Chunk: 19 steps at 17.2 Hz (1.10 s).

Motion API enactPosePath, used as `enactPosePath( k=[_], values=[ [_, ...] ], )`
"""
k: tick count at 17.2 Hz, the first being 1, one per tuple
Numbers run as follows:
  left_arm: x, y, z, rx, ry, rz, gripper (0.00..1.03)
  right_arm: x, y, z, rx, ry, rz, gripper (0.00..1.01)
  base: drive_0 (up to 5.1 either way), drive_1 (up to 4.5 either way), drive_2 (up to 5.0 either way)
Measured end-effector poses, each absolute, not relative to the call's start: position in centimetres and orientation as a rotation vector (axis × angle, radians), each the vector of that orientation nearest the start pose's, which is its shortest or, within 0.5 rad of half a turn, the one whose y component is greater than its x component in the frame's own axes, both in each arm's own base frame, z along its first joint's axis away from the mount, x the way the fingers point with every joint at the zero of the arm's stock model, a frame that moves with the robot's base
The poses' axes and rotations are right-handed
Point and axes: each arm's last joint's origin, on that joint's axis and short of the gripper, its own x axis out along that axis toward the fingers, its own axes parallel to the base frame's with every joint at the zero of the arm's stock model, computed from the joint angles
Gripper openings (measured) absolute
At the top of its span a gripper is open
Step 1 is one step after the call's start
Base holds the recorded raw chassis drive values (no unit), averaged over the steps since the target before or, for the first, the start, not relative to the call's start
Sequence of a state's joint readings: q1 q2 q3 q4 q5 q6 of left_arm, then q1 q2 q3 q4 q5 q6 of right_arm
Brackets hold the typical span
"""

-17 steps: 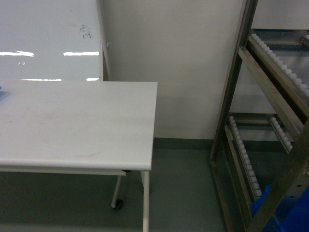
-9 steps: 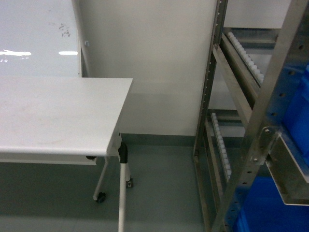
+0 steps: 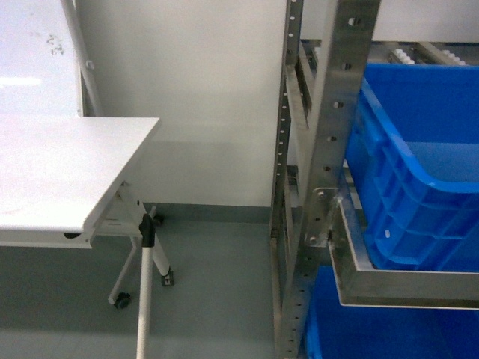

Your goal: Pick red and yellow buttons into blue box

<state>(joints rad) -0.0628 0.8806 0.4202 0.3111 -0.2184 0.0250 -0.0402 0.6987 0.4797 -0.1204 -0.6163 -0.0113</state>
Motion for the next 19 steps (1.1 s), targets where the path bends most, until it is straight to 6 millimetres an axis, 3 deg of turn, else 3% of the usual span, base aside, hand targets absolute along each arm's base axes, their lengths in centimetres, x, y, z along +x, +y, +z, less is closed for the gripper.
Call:
enactPosePath(
  k=[19],
  values=[
    [19.31, -0.59, 23.72, 0.046, 0.154, 0.152, 0.24, 15.68, 1.05, 24.83, 0.100, 0.322, 0.573, 0.29, 5.0, -2.37, -2.4]
  ],
)
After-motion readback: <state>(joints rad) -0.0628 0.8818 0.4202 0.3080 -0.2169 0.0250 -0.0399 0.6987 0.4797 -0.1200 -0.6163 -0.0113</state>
